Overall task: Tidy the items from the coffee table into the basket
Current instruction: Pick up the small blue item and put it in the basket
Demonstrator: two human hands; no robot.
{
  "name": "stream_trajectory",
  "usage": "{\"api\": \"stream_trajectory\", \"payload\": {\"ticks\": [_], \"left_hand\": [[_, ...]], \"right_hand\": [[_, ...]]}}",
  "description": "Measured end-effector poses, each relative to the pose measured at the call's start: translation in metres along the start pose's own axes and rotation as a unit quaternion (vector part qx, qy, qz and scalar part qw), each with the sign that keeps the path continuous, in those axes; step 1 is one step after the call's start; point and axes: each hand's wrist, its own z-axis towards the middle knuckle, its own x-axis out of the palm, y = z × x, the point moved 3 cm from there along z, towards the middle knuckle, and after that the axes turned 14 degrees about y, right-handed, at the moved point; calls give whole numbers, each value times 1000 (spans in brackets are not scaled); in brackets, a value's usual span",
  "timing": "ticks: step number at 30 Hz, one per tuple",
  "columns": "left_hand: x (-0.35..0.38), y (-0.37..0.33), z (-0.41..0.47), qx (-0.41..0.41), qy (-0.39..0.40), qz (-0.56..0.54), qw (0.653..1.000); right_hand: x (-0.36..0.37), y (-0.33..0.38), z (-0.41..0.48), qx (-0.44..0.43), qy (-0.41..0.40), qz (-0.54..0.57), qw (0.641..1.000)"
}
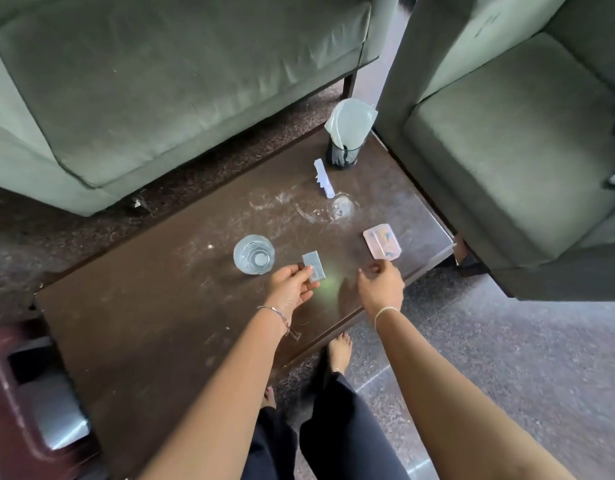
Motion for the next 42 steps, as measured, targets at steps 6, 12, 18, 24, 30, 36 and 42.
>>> {"api": "stream_trajectory", "payload": {"ticks": [6, 12, 18, 24, 30, 36, 42], "left_hand": [[26, 9, 41, -22, -59, -80, 995], [38, 7, 69, -13, -103, -91, 990], [46, -4, 74, 0, -94, -101, 990], [36, -10, 57, 27, -82, -156, 984], [12, -11, 13, 61, -73, -209, 973], [-33, -13, -70, 124, -54, -241, 961], [-105, 6, -183, 191, -81, -265, 942]], "right_hand": [[-28, -12, 67, -53, 46, -159, 985], [-25, 6, 114, -114, 128, -339, 925], [-25, 6, 131, -70, 143, -342, 926], [-30, 3, 121, 5, 106, -85, 991], [-22, 23, 65, 57, 204, 311, 927], [5, 59, -40, 20, 344, 468, 814], [51, 89, -171, -32, 465, 469, 750]]}}
